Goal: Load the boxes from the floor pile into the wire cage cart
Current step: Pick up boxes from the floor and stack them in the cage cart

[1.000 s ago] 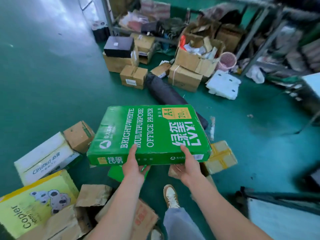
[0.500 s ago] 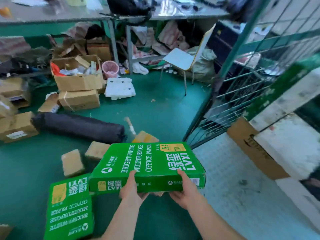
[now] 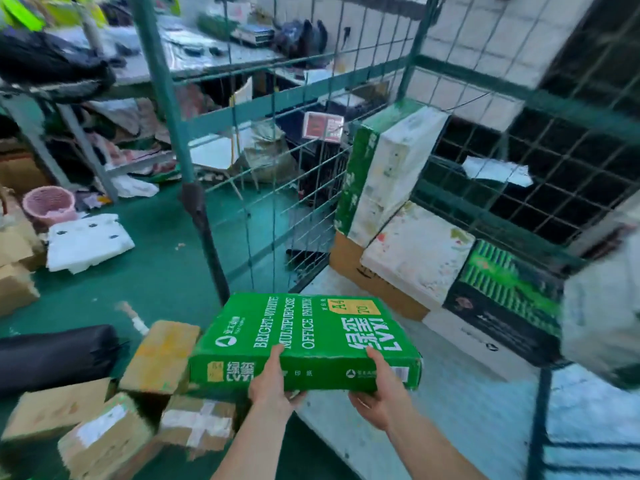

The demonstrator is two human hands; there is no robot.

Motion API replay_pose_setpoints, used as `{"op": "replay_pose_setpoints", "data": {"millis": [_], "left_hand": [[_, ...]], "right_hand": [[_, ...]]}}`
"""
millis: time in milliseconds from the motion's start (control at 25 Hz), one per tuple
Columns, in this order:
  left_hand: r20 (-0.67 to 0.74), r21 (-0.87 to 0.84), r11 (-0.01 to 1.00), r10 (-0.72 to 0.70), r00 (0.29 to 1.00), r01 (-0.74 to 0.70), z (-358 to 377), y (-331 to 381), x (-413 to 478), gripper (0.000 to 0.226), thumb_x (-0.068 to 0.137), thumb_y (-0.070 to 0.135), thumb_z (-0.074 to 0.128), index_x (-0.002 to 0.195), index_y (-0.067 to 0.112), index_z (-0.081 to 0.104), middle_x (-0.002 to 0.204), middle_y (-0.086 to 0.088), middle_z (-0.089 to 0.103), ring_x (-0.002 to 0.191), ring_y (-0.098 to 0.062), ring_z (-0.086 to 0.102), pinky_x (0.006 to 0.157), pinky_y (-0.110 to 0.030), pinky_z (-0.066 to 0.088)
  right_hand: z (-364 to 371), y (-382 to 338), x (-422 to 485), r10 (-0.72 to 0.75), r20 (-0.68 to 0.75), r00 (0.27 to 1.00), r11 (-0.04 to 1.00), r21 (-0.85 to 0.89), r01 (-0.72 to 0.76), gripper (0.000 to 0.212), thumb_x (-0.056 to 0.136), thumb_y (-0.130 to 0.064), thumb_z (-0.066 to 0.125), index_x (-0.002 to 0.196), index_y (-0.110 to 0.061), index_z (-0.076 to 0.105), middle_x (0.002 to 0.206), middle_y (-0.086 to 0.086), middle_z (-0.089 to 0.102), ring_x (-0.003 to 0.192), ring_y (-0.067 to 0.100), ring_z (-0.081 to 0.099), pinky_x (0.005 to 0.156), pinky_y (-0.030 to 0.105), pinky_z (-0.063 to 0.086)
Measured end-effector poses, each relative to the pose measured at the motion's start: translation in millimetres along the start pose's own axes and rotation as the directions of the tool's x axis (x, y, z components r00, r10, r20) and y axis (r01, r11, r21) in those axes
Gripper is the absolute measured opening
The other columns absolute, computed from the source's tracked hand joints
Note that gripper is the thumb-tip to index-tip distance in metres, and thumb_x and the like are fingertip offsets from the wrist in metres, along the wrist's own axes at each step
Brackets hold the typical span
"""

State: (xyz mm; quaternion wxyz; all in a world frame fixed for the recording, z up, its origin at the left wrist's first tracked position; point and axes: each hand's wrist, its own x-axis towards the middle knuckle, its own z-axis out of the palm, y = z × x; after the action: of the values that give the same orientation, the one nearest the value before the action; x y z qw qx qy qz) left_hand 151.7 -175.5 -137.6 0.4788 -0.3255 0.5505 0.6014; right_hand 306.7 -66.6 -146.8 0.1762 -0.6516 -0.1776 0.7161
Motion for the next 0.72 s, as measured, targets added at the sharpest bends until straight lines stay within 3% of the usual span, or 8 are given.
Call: {"op": "replay_pose_setpoints", "data": {"millis": [240, 360, 520, 720], "left_hand": [[0.177, 0.096, 0.991, 0.072, 0.982, -0.09, 145, -53, -53, 0.063, 0.079, 0.041, 0.083, 0.118, 0.009, 0.046, 0.105, -0.02, 0.067, 0.09, -0.037, 0.069, 0.08, -0.055, 0.06], [0.269, 0.16, 0.979, 0.081, 0.96, -0.127, 205, -75, -77, 0.065, 0.078, 0.041, 0.083, 0.122, 0.007, 0.05, 0.106, -0.021, 0.068, 0.08, -0.035, 0.068, 0.073, -0.05, 0.062], [0.375, 0.225, 0.957, 0.089, 0.923, -0.184, 261, -90, -86, 0.065, 0.074, 0.037, 0.087, 0.124, 0.007, 0.057, 0.104, -0.021, 0.073, 0.086, -0.037, 0.074, 0.066, -0.052, 0.063], [0.456, 0.349, 0.907, 0.054, 0.888, -0.235, 322, -83, -83, 0.06, 0.073, 0.037, 0.088, 0.118, 0.007, 0.061, 0.105, -0.018, 0.072, 0.09, -0.037, 0.073, 0.077, -0.057, 0.062]], "right_hand": [[-88, -122, -17, -0.216, -0.076, 0.973, 0.962, 0.155, 0.226, 0.051, 0.077, -0.042, 0.083, 0.114, -0.016, 0.059, 0.109, 0.017, 0.068, 0.086, 0.031, 0.067, 0.062, 0.034, 0.055], [-132, -168, -21, -0.292, -0.133, 0.947, 0.919, 0.235, 0.316, 0.054, 0.074, -0.043, 0.085, 0.113, -0.014, 0.06, 0.107, 0.015, 0.069, 0.09, 0.032, 0.069, 0.067, 0.038, 0.058], [-172, -199, -16, -0.307, -0.171, 0.936, 0.874, 0.338, 0.349, 0.059, 0.068, -0.044, 0.09, 0.112, -0.013, 0.064, 0.111, 0.017, 0.072, 0.102, 0.036, 0.07, 0.083, 0.045, 0.061], [-195, -224, -5, -0.295, -0.202, 0.934, 0.81, 0.466, 0.357, 0.044, 0.08, -0.044, 0.081, 0.108, -0.017, 0.061, 0.116, 0.019, 0.068, 0.098, 0.034, 0.065, 0.079, 0.042, 0.056]]}}
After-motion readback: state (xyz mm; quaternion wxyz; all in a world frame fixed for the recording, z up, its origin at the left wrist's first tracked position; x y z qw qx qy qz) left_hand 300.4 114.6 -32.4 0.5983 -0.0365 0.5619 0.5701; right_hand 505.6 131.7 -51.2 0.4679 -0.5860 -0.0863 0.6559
